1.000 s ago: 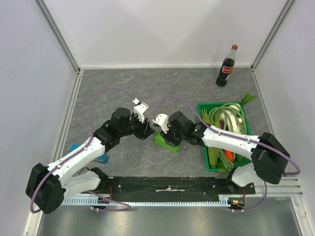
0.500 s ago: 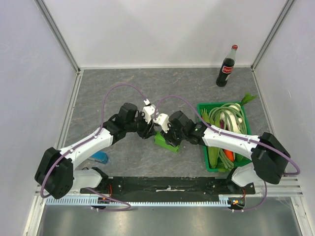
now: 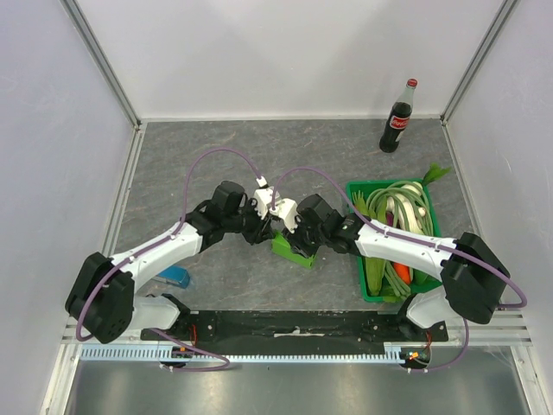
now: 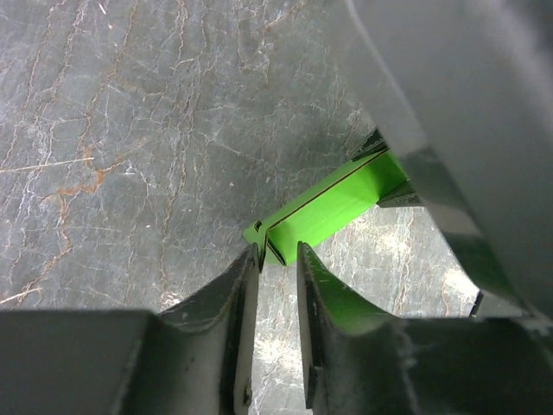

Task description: Fold the paper box

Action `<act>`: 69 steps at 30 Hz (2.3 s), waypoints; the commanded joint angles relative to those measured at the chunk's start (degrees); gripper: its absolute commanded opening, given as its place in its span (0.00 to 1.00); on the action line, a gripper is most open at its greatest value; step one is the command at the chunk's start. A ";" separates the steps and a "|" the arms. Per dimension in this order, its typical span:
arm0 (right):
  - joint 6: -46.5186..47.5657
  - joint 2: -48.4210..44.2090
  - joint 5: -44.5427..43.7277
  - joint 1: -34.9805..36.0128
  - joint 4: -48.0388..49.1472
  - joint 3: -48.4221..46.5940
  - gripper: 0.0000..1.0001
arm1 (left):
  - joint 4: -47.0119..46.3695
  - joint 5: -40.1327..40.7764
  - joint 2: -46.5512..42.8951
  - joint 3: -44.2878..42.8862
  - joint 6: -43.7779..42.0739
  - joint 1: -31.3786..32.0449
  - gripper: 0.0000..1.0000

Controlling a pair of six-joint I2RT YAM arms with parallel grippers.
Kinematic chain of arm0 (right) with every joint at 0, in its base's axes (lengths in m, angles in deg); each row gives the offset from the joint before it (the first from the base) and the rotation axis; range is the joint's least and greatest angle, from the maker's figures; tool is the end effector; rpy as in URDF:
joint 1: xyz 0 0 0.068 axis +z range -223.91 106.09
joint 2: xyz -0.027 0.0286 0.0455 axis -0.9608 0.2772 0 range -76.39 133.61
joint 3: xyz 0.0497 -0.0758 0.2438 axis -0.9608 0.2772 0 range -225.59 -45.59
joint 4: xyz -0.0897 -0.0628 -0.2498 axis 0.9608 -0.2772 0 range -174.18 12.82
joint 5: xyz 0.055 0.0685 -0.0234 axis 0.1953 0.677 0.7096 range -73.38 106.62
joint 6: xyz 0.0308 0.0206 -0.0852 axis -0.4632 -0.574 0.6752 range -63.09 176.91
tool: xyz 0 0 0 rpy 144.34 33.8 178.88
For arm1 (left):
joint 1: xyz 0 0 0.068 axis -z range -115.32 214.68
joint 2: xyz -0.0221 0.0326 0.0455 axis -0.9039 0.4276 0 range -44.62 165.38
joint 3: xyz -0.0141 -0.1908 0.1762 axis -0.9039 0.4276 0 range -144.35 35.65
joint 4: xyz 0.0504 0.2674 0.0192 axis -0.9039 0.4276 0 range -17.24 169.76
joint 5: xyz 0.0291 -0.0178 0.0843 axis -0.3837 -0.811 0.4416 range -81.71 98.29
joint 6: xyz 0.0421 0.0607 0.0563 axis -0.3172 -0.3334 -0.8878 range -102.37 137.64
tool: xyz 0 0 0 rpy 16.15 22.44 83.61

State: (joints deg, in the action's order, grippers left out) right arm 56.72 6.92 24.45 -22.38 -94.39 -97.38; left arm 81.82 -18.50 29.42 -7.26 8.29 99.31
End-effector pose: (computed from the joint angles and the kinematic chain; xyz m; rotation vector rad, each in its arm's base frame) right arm 0.2055 0.2770 0.1616 -1.1377 2.2187 0.5630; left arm 0.2383 -0.2105 0.1772 1.0880 2.0210 -0.7619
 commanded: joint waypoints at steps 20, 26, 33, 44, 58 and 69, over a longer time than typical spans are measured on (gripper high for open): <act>0.27 0.63 1.13 0.42 0.86 0.29 0.22 | -1.15 6.83 -1.18 -4.02 18.38 3.34 0.02; 0.27 0.89 0.78 0.50 0.95 -0.24 0.21 | -4.57 11.22 -2.58 0.19 27.61 4.74 0.02; -1.31 0.63 -0.01 0.50 1.22 -0.15 0.21 | -8.88 18.43 -4.52 4.15 30.35 10.19 0.02; -1.22 0.36 -0.28 0.42 1.57 0.11 0.20 | -9.41 25.55 -6.19 7.05 27.01 12.92 0.02; -1.40 -0.07 -0.89 0.50 2.18 0.72 0.20 | -6.60 31.87 -5.31 7.49 23.93 15.55 0.02; -1.13 0.45 -1.86 0.59 3.15 0.99 0.22 | -11.52 35.49 -7.24 12.07 24.37 18.89 0.02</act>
State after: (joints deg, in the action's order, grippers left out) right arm 56.50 6.57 23.49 -22.01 -93.45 -96.62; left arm 70.59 17.78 22.23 2.33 34.10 115.66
